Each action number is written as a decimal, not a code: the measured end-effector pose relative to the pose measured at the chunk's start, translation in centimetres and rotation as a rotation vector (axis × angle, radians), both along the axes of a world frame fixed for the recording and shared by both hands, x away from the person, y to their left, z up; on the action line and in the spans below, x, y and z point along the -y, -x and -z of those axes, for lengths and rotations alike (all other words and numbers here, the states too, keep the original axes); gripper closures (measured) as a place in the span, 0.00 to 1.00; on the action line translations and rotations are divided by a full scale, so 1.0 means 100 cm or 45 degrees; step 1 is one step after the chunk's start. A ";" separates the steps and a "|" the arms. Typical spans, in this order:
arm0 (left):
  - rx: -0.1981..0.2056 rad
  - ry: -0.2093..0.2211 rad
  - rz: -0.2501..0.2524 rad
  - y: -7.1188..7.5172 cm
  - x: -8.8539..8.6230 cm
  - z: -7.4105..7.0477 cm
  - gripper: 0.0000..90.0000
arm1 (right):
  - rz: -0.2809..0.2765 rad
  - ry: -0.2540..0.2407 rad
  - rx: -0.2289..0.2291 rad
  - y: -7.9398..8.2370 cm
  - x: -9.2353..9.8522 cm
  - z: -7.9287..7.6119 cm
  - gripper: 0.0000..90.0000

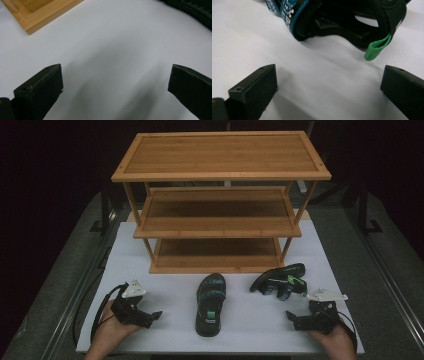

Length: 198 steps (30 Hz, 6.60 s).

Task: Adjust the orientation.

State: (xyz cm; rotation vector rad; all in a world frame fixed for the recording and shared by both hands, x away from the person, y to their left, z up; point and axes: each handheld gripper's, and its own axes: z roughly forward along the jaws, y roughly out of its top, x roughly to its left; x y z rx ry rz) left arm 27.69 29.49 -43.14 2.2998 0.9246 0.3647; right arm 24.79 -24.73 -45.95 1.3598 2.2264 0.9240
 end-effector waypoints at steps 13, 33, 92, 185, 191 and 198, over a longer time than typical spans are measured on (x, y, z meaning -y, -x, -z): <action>0.009 0.025 -0.003 0.000 -0.011 0.017 0.00 | -0.005 -0.005 -0.005 -0.001 0.001 -0.001 0.02; 0.047 0.076 0.008 0.002 -0.015 0.022 0.00 | -0.108 -0.183 0.040 0.005 0.010 -0.038 0.60; 0.050 0.078 0.008 0.003 -0.015 0.022 0.00 | -0.533 -0.197 0.000 -0.007 -0.045 -0.079 0.90; 0.044 0.078 0.010 0.002 -0.015 0.022 0.00 | -0.533 -0.159 -0.096 -0.015 -0.003 -0.015 0.99; 0.045 0.079 0.009 0.002 -0.015 0.022 0.00 | -0.473 -0.196 -0.049 -0.016 0.010 -0.025 0.87; 0.044 0.079 0.009 0.002 -0.015 0.022 0.00 | -0.416 -0.248 -0.010 -0.027 0.021 -0.044 0.59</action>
